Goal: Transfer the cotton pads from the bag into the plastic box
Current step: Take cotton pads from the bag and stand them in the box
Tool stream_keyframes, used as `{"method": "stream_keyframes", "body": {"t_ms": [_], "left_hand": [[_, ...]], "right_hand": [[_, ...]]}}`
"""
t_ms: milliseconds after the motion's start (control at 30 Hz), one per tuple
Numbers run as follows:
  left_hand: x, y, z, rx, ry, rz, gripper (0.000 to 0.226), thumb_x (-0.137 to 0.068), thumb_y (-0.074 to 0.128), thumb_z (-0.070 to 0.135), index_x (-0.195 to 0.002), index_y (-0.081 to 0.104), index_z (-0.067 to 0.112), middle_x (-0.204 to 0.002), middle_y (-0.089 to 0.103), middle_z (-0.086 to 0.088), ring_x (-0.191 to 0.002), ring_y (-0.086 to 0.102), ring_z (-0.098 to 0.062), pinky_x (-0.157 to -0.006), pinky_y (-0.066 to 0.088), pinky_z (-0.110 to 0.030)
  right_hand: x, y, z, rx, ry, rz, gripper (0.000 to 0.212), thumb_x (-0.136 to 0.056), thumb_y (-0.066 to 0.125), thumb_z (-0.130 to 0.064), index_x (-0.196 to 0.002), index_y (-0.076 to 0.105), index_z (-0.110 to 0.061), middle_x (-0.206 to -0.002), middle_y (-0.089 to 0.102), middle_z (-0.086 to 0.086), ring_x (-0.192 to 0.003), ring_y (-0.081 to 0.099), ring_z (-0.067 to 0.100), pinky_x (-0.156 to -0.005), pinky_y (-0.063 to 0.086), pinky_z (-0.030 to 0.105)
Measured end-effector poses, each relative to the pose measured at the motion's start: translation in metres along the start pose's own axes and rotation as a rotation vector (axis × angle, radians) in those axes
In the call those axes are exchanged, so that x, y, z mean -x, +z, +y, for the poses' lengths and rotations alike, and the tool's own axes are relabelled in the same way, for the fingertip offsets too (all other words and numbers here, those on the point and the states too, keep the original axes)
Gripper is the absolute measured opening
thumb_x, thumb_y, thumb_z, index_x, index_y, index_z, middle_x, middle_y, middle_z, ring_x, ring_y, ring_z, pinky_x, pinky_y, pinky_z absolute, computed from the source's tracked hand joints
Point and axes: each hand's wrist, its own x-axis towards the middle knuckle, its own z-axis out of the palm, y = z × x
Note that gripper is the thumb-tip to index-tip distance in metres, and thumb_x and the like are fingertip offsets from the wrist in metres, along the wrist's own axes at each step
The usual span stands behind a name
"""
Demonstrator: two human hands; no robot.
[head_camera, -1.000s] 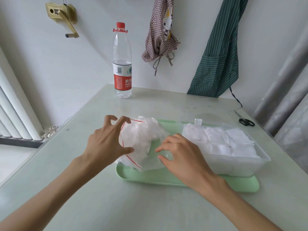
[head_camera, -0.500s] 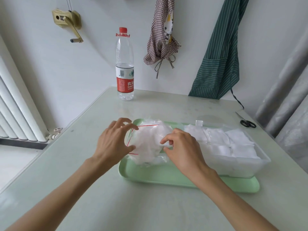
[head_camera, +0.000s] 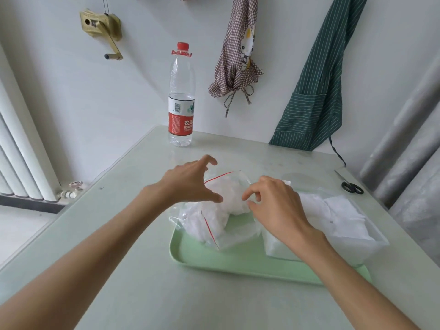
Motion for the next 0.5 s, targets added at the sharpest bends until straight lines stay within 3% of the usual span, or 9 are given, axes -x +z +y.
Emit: {"method": "stream_keyframes", "body": {"t_ms": [67, 133, 233, 400, 433, 500], "left_hand": [[0.000, 0.000, -0.004, -0.037, -0.096, -0.088, 0.096, -0.065, 0.072, 0.062, -0.142, 0.024, 0.031, -0.141, 0.045, 0.004, -0.126, 0.047, -0.023, -0.099, 0.038, -0.037], [0.011, 0.008, -0.013, -0.069, -0.165, -0.074, 0.099, -0.066, 0.072, 0.061, -0.144, 0.021, 0.029, -0.138, 0.048, 0.003, -0.124, 0.047, -0.025, -0.097, 0.039, -0.036], [0.031, 0.025, -0.033, -0.091, -0.221, 0.022, 0.090, -0.070, 0.073, 0.050, -0.142, 0.022, 0.031, -0.128, 0.056, 0.008, -0.116, 0.053, -0.022, -0.086, 0.043, -0.033], [0.048, 0.034, -0.052, 0.127, -0.198, 0.112, 0.070, -0.073, 0.075, 0.043, -0.132, 0.038, 0.036, -0.116, 0.060, 0.016, -0.105, 0.058, -0.008, -0.083, 0.043, -0.028], [0.048, 0.034, -0.051, 0.144, -0.193, 0.117, 0.067, -0.073, 0.075, 0.041, -0.131, 0.040, 0.036, -0.117, 0.060, 0.015, -0.105, 0.058, -0.008, -0.084, 0.043, -0.028], [0.048, 0.036, -0.047, 0.148, -0.195, 0.124, 0.064, -0.075, 0.074, 0.040, -0.130, 0.042, 0.036, -0.118, 0.060, 0.015, -0.107, 0.058, -0.009, -0.083, 0.043, -0.027]], "right_hand": [[0.008, 0.002, -0.006, -0.052, -0.049, -0.027, 0.016, -0.086, 0.063, -0.027, -0.098, 0.071, -0.034, -0.075, 0.045, -0.013, -0.084, 0.055, 0.015, -0.061, 0.030, 0.024], [0.011, 0.007, -0.012, -0.077, -0.127, -0.033, 0.016, -0.086, 0.063, -0.031, -0.099, 0.072, -0.035, -0.074, 0.053, -0.010, -0.088, 0.055, 0.016, -0.068, 0.026, 0.023], [0.007, 0.016, -0.021, -0.021, -0.201, -0.028, 0.017, -0.089, 0.058, -0.034, -0.097, 0.073, -0.034, -0.077, 0.056, -0.007, -0.089, 0.045, 0.017, -0.072, 0.017, 0.025], [-0.002, 0.034, -0.035, 0.192, -0.264, 0.016, 0.026, -0.090, 0.053, -0.042, -0.097, 0.073, -0.026, -0.097, 0.061, -0.003, -0.101, 0.044, 0.020, -0.078, 0.016, 0.030], [-0.002, 0.039, -0.040, 0.226, -0.263, 0.022, 0.026, -0.085, 0.059, -0.045, -0.092, 0.073, -0.025, -0.094, 0.062, -0.001, -0.100, 0.046, 0.021, -0.078, 0.017, 0.032], [-0.003, 0.046, -0.047, 0.324, -0.245, -0.001, 0.019, -0.062, 0.080, -0.042, -0.063, 0.072, -0.025, -0.071, 0.061, -0.003, -0.082, 0.052, 0.021, -0.071, 0.020, 0.032]]}}
